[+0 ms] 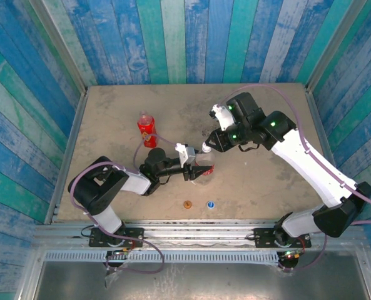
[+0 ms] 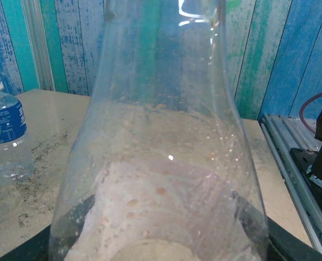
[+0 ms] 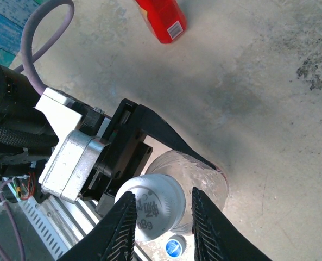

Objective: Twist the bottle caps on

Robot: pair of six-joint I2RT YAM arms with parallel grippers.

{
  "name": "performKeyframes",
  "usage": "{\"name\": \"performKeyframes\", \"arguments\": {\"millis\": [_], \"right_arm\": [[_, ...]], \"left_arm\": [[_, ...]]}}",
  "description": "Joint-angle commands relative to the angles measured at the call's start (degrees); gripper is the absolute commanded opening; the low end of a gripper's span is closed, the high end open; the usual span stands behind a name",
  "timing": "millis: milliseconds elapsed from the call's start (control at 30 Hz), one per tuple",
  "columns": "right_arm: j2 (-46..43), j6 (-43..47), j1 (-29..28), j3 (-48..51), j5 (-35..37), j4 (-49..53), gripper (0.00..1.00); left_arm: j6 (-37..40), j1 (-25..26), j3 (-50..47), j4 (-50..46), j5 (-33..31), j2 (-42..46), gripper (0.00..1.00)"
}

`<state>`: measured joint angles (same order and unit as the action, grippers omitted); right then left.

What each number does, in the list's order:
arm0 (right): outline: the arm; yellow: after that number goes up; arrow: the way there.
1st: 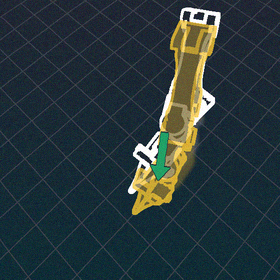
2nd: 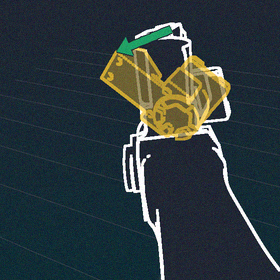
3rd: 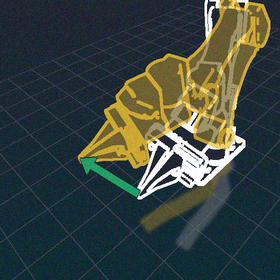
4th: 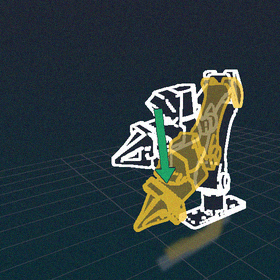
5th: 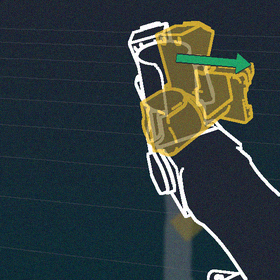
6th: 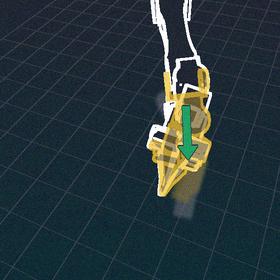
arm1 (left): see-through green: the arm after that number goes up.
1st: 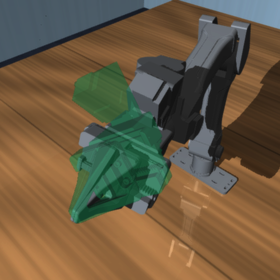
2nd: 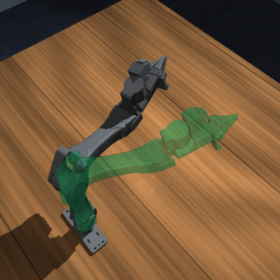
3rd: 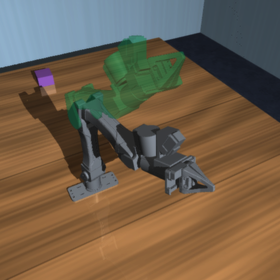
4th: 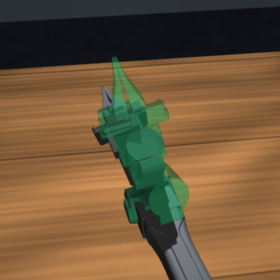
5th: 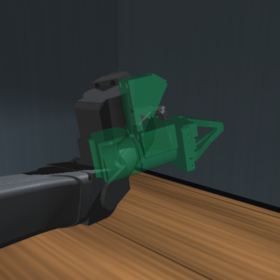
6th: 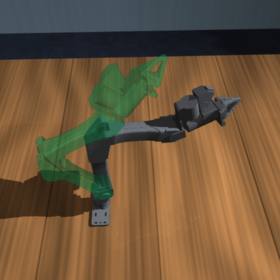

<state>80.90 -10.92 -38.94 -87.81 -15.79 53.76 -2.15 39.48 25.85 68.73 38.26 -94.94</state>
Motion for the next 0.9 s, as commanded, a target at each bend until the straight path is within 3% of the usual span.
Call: {"name": "performKeyframes", "arguments": {"millis": [0,133,233,400,500,667,867], "right_arm": [[-0.1,1.1,-0.1,-3.1,-0.1,2.5,0.35],[-1.3,5.6,-0.1,-5.2,0.1,2.4,0.44],[-3.1,13.8,-0.2,-5.0,-1.1,2.8,0.54],[-4.7,35.9,-0.4,-5.9,-2.5,9.3,0.57],[-4.5,49.2,-0.6,-7.0,-4.3,14.2,0.65],[-0.4,61.8,-1.6,-11.9,-5.6,19.9,0.64],[6.1,66.1,-4.4,-18.2,-3.8,23.7,0.58]], "left_arm": [[0.3,0.2,-1.1,-4.3,0.6,1.0,0.61],[1.9,0.2,-1.6,-6.2,0.6,2.6,0.61],[3.9,0.2,-1.7,-9.2,0.8,4.1,0.61],[6.2,0.2,-1.8,-12.5,2.5,5.8,0.61],[7.3,0.2,-1.8,-14.4,3.0,6.5,0.61],[8.7,0.2,-1.8,-16.8,3.0,7.2,0.61],[9.4,0.2,-1.7,-17.9,3.0,7.5,0.61]]}}
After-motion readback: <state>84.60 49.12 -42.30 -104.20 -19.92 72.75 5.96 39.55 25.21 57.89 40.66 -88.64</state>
